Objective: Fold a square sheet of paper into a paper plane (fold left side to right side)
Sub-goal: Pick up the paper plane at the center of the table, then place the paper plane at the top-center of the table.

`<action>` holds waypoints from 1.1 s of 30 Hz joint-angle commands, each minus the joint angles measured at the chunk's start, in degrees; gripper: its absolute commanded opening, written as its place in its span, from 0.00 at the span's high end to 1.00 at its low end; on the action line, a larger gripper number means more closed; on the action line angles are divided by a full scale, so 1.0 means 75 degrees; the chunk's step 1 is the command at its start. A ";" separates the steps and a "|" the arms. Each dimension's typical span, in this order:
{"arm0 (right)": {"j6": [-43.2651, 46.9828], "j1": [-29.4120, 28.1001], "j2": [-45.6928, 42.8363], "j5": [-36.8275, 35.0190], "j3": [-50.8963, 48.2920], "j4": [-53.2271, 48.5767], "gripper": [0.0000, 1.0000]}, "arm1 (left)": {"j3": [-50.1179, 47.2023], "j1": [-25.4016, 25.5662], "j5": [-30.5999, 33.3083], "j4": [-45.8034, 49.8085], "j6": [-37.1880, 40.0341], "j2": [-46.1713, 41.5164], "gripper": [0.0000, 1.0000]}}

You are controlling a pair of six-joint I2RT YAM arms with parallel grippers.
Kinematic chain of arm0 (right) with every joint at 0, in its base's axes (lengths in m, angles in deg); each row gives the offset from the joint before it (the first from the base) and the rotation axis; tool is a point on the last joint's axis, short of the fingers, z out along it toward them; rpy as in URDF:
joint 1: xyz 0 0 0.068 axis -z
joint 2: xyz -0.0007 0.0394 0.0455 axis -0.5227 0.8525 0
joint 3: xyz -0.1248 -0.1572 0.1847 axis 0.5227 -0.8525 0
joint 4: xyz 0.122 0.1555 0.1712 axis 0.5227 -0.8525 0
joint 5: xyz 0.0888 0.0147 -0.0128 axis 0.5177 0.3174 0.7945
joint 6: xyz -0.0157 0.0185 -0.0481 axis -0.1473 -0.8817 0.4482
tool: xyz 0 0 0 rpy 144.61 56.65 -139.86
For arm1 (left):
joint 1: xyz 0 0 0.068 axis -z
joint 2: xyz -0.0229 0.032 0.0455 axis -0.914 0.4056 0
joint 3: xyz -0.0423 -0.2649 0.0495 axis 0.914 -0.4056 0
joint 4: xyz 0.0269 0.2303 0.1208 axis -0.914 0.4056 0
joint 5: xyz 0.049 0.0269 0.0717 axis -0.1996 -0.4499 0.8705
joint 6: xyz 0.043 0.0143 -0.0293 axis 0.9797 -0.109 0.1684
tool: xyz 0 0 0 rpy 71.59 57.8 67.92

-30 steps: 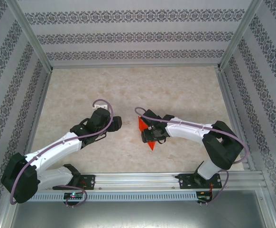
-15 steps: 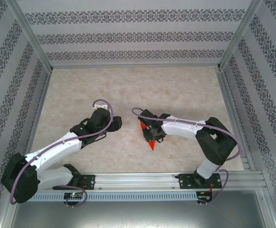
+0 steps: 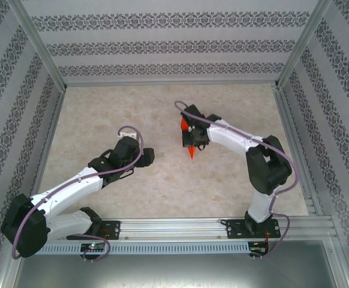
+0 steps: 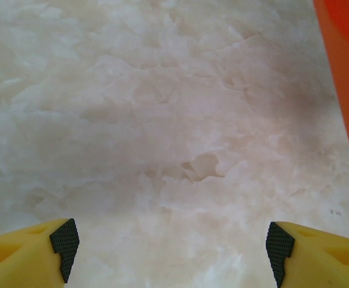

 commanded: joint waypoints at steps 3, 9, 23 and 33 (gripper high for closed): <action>0.0536 0.0461 0.1343 -0.0257 0.1681 -0.1148 0.96 | 0.0239 -0.0083 -0.0124 0.0362 0.0283 -0.0123 0.15; 0.0637 0.0656 0.2405 -0.0093 0.2816 -0.1549 0.96 | 0.0217 -0.0082 -0.0152 0.0383 0.0309 -0.0105 0.15; 0.0769 0.0690 0.2857 0.0159 0.2932 -0.1618 0.78 | 0.0248 -0.0082 -0.0092 0.0497 0.0327 -0.0091 0.15; 0.0866 0.0644 0.2106 -0.0260 0.2587 -0.1819 0.58 | 0.0665 -0.0137 0.0200 0.0990 0.0406 -0.0042 0.14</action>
